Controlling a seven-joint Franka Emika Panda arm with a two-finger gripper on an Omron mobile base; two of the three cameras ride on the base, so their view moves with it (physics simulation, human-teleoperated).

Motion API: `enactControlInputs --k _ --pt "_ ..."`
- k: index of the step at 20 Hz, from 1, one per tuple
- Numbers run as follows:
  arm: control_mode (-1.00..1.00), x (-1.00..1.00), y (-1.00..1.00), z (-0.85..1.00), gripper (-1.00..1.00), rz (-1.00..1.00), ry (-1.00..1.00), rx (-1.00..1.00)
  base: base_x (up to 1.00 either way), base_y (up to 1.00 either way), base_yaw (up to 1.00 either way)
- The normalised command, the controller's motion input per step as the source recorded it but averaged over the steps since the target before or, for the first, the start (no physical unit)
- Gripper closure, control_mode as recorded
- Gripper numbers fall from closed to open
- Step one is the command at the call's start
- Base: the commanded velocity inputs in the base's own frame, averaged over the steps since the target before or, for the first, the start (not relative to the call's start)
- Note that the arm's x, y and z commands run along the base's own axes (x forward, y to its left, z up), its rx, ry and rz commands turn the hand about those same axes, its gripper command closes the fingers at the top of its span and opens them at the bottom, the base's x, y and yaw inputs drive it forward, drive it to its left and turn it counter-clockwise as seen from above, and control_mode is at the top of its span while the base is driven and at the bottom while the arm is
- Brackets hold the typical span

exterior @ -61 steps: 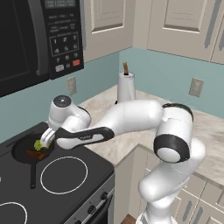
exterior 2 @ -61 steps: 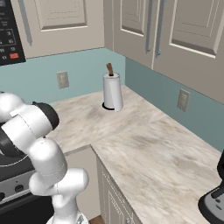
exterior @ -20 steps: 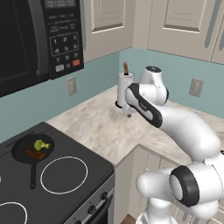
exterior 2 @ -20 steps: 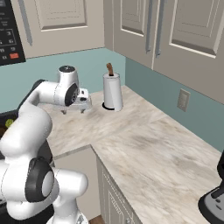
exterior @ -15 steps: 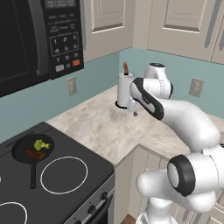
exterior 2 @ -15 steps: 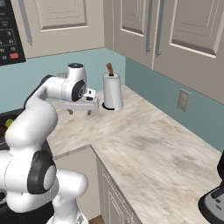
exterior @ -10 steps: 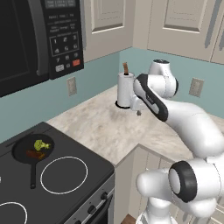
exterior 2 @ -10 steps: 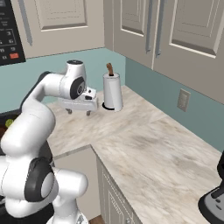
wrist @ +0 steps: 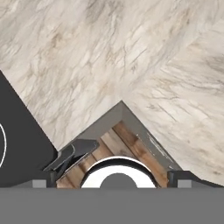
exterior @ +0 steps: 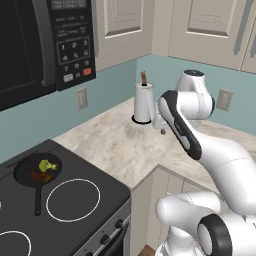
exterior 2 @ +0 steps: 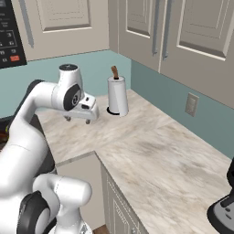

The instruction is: Put the sweet potato and broccoli in the pan. Then turn on the rear right burner and set the heat to medium.

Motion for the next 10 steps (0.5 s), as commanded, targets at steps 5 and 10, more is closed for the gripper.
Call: enactControlInputs --k 5,10 --pt "-1.00 0.04 0.00 0.00 -1.00 -0.11 -0.13 0.00 0.00 0.00 0.00" --pt "-1.00 -0.02 -0.02 0.01 -1.00 -0.01 -0.01 0.00 0.00 0.00 0.00"
